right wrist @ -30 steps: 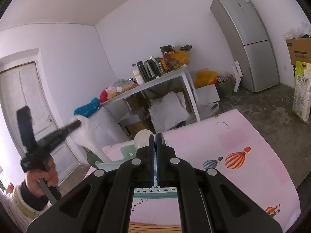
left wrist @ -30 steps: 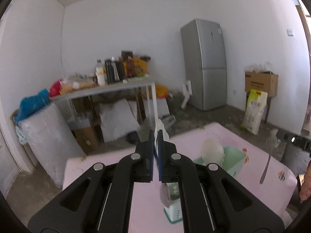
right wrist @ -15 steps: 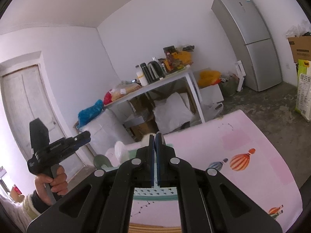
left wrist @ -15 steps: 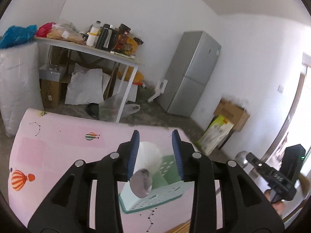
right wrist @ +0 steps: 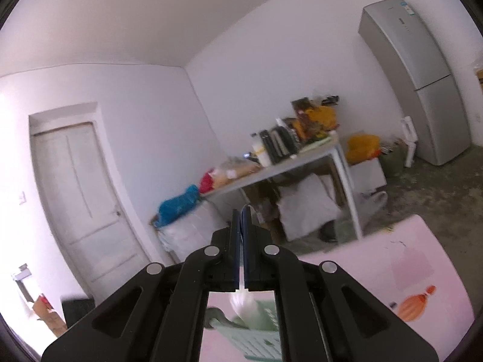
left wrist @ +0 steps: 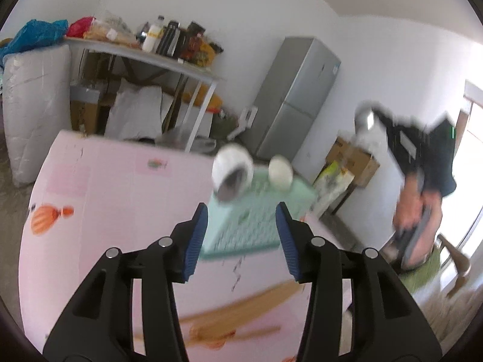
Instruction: Organize utensils
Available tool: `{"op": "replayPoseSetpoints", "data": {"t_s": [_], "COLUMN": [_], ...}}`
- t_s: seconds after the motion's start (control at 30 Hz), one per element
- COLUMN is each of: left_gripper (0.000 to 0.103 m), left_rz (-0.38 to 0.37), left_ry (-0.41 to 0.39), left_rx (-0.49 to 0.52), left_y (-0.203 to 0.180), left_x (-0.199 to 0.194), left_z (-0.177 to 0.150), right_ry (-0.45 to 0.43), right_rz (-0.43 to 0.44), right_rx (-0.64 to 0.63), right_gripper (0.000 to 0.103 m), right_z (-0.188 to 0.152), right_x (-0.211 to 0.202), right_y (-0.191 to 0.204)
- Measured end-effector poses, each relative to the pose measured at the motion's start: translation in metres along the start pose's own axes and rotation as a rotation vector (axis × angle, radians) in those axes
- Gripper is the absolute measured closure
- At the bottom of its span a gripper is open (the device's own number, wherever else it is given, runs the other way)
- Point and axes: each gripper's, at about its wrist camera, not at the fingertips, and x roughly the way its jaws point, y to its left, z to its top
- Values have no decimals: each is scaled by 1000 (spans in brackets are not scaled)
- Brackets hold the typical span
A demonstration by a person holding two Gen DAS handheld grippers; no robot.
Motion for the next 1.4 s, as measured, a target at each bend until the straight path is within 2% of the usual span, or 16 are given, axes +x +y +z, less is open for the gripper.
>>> {"op": "replayPoseSetpoints", "data": {"t_s": [0.17, 0.3, 0.43, 0.57, 0.7, 0.9, 1.07, 1.13, 1.23, 1.4], "left_gripper": [59, 59, 59, 59, 56, 54, 54, 54, 54, 55], "left_rz": [-3, 9, 2, 3, -7, -16, -23, -39, -42, 47], "left_ry": [111, 140, 161, 173, 195, 204, 219, 258, 328, 422], "left_rx": [-28, 6, 32, 65, 68, 81, 119, 161, 242, 458], "left_y": [6, 4, 1, -1, -4, -10, -14, -18, -25, -40], "left_x": [12, 18, 17, 19, 21, 21, 16, 17, 21, 35], "left_z": [-40, -54, -63, -65, -69, -72, -71, -75, -87, -114], "right_ry": [19, 60, 88, 120, 138, 120, 136, 176, 289, 474], "right_rz": [2, -28, -18, -49, -111, -212, -256, -254, -235, -219], "right_rx": [-21, -7, 99, 173, 151, 106, 82, 92, 138, 247], "right_gripper": [101, 101, 101, 101, 100, 100, 100, 99, 99, 99], "right_z": [-7, -24, -48, -70, -82, -81, -84, -94, -122, -186], "right_x": [33, 55, 56, 47, 31, -3, -35, -47, -56, -66], "right_y": [-3, -21, -52, -74, -74, -70, -62, -58, -54, -47]}}
